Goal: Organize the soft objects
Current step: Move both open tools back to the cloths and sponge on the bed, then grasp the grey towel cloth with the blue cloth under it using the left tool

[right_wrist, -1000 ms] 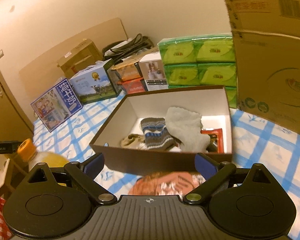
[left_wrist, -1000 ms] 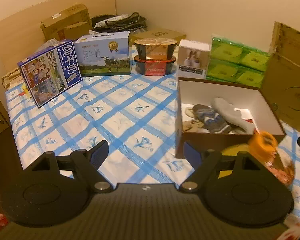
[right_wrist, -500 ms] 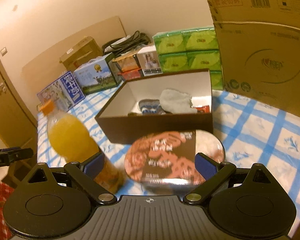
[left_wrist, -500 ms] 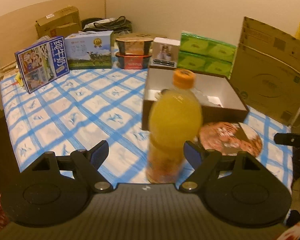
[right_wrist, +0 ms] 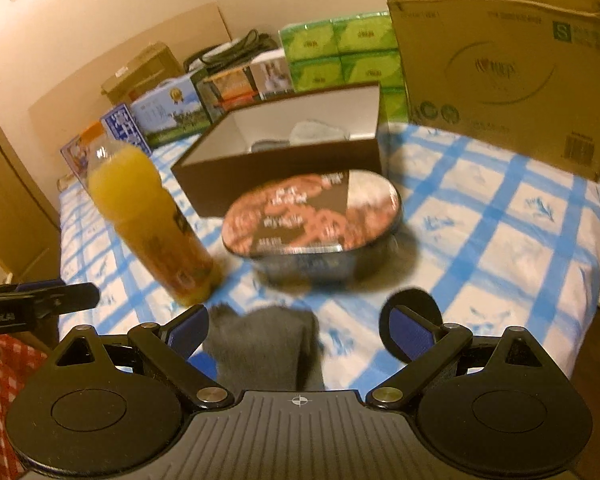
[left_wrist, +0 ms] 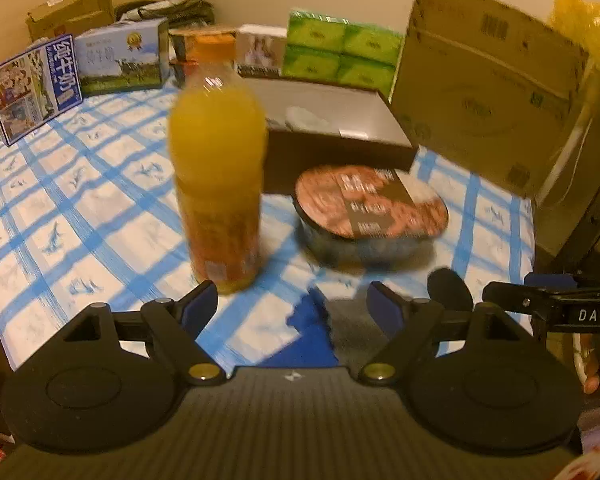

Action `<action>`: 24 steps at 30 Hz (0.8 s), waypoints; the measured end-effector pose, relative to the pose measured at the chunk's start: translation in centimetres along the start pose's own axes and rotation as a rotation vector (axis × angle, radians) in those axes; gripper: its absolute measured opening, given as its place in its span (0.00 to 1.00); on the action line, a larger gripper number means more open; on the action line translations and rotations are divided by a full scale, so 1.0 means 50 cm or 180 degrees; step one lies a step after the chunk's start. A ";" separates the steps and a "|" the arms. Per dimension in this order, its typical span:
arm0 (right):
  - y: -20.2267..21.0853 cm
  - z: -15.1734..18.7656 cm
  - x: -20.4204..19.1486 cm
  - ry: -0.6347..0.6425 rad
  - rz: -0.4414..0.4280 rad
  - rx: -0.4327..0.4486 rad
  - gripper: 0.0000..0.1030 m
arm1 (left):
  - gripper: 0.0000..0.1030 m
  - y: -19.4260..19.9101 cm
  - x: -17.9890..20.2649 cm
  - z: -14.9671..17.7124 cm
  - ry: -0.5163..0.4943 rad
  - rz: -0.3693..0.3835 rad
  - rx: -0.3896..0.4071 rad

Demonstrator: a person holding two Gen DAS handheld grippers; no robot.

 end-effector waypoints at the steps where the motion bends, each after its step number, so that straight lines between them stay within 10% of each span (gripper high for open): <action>1: 0.002 0.006 0.003 0.0003 0.0022 -0.0010 0.94 | 0.78 -0.005 0.010 0.004 -0.0023 0.0013 -0.0034; 24: -0.006 0.070 0.071 -0.0164 0.0221 -0.0239 0.94 | 0.78 -0.055 0.094 0.050 -0.0198 0.0168 -0.0376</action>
Point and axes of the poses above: each gripper's, at about its wrist camera, not at the fingertips, and y roughly against the way its jaws point, x to its right, z to its underside, the point moved 2 cm from there along -y, roughly the way its jaws point, and after that the axes turned 14 degrees about -y, right-handed, at the moved point
